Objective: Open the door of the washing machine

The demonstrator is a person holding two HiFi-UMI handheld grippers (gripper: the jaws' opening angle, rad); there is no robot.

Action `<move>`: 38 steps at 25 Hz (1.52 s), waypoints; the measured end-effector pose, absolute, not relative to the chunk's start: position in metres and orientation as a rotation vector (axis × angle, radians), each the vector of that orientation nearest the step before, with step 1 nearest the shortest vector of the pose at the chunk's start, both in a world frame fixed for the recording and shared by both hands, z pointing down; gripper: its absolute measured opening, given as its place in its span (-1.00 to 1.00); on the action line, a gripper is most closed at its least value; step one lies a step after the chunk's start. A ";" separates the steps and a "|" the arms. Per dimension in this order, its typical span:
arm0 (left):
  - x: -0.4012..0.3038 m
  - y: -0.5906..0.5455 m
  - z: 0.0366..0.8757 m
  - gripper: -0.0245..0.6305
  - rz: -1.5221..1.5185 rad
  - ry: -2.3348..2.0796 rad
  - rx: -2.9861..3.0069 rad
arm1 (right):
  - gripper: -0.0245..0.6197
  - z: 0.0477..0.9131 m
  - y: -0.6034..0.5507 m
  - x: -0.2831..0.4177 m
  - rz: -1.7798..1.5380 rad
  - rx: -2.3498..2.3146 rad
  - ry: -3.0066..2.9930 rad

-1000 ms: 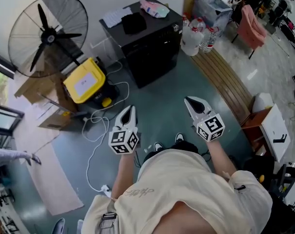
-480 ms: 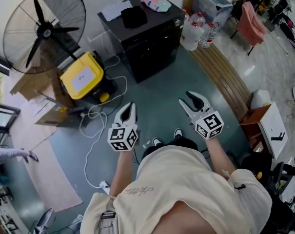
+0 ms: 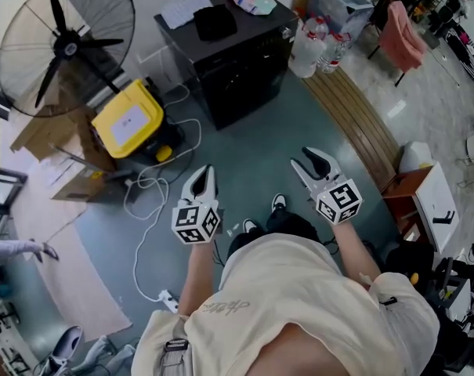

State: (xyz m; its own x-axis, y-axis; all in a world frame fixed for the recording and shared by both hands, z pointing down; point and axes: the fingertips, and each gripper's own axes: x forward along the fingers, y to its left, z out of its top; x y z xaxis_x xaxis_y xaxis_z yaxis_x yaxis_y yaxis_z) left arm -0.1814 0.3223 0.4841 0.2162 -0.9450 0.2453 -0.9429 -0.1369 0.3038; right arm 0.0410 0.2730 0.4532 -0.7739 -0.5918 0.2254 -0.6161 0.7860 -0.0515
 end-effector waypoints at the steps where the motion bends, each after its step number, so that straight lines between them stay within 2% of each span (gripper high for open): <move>1: -0.183 0.321 0.485 -0.87 -0.007 -1.752 2.102 | -0.40 0.454 0.272 0.040 0.185 0.945 -2.778; 12: -0.195 0.294 0.489 -0.87 0.062 -1.793 2.051 | -0.40 0.484 0.226 0.012 0.240 0.856 -2.795; 22: -0.239 0.200 0.459 -0.87 0.090 -1.901 1.990 | -0.40 0.480 0.121 -0.048 0.057 0.707 -2.832; 29: -0.239 0.134 0.443 -0.87 0.037 -1.911 1.972 | -0.40 0.484 0.053 -0.052 0.124 0.692 -2.867; 38: -0.253 0.104 0.447 -0.87 0.134 -1.966 1.923 | -0.40 0.506 0.001 -0.056 0.198 0.674 -2.823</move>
State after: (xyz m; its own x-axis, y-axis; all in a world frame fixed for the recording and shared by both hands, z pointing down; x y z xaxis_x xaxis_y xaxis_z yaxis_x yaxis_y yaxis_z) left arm -0.2532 0.1044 0.4468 0.0135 -0.9419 0.3357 -0.9788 0.0563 0.1971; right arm -0.0565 0.0010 0.5061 -0.8671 -0.4282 0.2545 -0.4595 0.8849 -0.0768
